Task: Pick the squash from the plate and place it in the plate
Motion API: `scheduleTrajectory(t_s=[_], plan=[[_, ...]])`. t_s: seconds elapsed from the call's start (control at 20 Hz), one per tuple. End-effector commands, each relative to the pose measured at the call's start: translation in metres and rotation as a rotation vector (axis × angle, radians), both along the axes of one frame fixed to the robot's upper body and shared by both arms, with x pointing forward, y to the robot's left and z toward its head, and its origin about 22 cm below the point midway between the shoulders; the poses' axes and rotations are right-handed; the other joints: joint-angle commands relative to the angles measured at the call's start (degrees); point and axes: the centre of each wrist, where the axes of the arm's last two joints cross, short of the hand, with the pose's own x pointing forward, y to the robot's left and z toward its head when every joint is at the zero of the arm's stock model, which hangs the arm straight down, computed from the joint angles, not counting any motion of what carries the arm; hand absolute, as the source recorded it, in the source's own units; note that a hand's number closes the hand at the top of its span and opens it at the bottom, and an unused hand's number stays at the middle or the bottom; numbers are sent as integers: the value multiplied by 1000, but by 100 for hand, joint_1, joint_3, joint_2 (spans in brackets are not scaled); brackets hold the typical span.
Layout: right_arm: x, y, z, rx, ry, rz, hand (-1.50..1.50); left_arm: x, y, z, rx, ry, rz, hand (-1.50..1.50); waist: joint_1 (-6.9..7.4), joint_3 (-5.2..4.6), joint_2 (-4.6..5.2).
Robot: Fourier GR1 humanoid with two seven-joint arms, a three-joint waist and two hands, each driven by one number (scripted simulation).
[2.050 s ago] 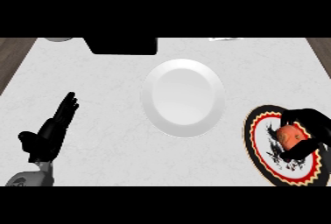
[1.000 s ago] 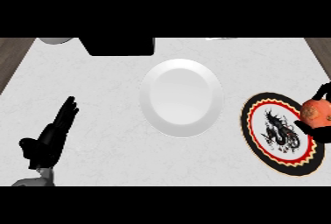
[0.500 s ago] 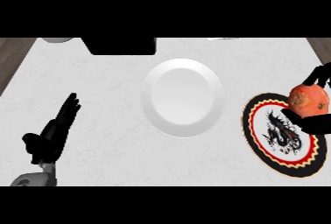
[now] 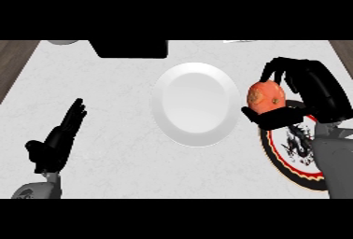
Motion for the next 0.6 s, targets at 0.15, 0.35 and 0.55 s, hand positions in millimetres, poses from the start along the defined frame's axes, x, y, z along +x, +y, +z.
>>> scheduleTrajectory(t_s=[0.15,0.35,0.55], plan=[[26,73,-14,14,38,79,150,8,7,18,-4,10,-12,0,2,2,-1],[34,105,-46,12,63,71,150,-1,15,20,-4,-7,11,0,30,3,1],[53,139,-53,5,91,70,150,7,-9,0,-12,-14,-4,0,21,2,9]])
